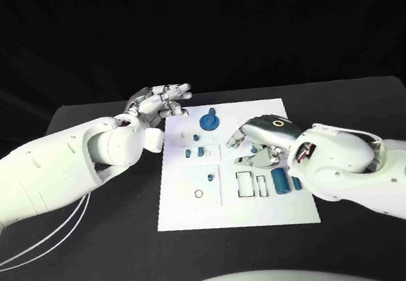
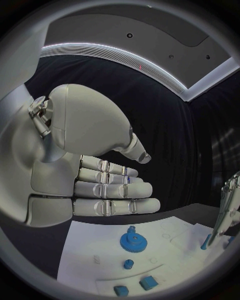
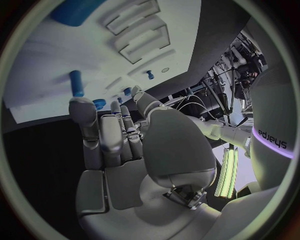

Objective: Assemble the parts on the task board

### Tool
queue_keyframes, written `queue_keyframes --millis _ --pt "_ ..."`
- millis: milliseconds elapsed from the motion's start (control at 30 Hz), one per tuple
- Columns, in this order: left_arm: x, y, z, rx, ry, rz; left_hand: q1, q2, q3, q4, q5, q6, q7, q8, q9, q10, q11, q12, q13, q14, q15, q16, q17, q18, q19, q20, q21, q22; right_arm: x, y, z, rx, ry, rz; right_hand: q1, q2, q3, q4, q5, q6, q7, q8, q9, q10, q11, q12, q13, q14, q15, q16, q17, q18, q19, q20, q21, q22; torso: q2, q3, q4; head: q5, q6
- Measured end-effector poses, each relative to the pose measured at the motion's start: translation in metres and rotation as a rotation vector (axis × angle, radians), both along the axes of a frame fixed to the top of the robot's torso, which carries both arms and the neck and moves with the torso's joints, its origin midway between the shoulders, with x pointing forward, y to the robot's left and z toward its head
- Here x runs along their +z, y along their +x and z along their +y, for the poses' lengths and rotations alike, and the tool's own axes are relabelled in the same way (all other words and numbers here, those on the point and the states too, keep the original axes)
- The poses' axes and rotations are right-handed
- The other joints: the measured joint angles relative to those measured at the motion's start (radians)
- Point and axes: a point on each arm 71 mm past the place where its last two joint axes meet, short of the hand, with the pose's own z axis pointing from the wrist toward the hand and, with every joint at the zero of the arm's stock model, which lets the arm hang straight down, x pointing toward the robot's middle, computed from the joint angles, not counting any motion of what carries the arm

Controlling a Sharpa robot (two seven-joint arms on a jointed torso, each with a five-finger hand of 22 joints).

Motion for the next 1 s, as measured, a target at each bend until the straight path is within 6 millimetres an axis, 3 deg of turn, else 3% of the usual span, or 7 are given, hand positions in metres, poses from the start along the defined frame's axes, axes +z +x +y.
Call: queue_keyframes --millis 200,367,600,1000 --pt "0.0 -0.001 -0.001 -0.004 0.0 0.001 0.005 0.005 0.0 0.0 0.0 0.0 0.0 0.0 0.0 0.0 0.0 0.0 0.0 0.0 0.0 0.0 -0.002 0.0 0.0 0.0 0.0 -0.001 0.014 0.016 -0.032 -0.08 -0.026 -0.004 0.004 -0.004 -0.016 -0.002 0.002 -0.002 -0.007 0.0 0.0 -0.03 0.003 0.004 -0.004 0.0 0.0 -0.002 -0.007 0.0 -0.004 0.004 -0.005 -0.007 0.0 -0.0002 -0.0006 -0.008 0.007" --pt "0.0 -0.001 -0.001 -0.007 -0.002 0.001 0.005 0.005 0.0 0.0 0.0 0.0 0.0 0.0 0.0 0.0 0.0 0.0 0.0 0.0 0.0 0.0 -0.002 0.0 0.0 0.0 0.0 -0.001 0.012 0.023 -0.041 -0.108 -0.055 0.015 0.012 0.004 -0.021 -0.002 0.002 -0.003 -0.012 0.0 0.0 -0.033 0.0 0.004 -0.004 0.0 0.0 -0.002 -0.008 0.0 -0.004 0.004 -0.005 -0.008 0.0 0.0001 -0.0008 -0.012 0.011" --pt "0.0 -0.001 -0.002 -0.01 -0.002 0.001 0.005 0.005 0.0 0.0 0.0 0.0 0.0 0.0 0.0 0.0 0.0 0.0 0.001 0.0 0.0 0.0 -0.002 0.0 0.0 0.0 0.0 -0.001 0.006 0.028 -0.04 -0.114 -0.091 0.04 0.029 0.021 -0.021 -0.002 0.002 0.002 -0.016 0.0 0.0 -0.032 0.0 0.029 -0.004 0.0 0.0 -0.007 -0.015 0.0 -0.004 0.004 -0.009 -0.009 0.0 0.0007 0.0009 -0.015 0.013" --pt "0.0 -0.001 -0.002 -0.011 -0.003 0.001 0.005 0.005 0.0 0.0 0.0 0.0 0.0 0.0 0.0 0.0 0.0 0.0 0.001 -0.003 0.003 0.0 -0.002 0.0 0.0 0.0 -0.003 -0.003 -0.003 0.029 -0.029 -0.089 -0.137 0.074 0.047 0.039 -0.015 0.004 0.002 0.042 -0.02 0.004 0.006 0.038 -0.02 0.063 -0.004 -0.004 -0.004 -0.013 -0.023 0.0 0.004 -0.004 0.0 0.012 0.0 -0.0004 0.0018 -0.016 0.011"
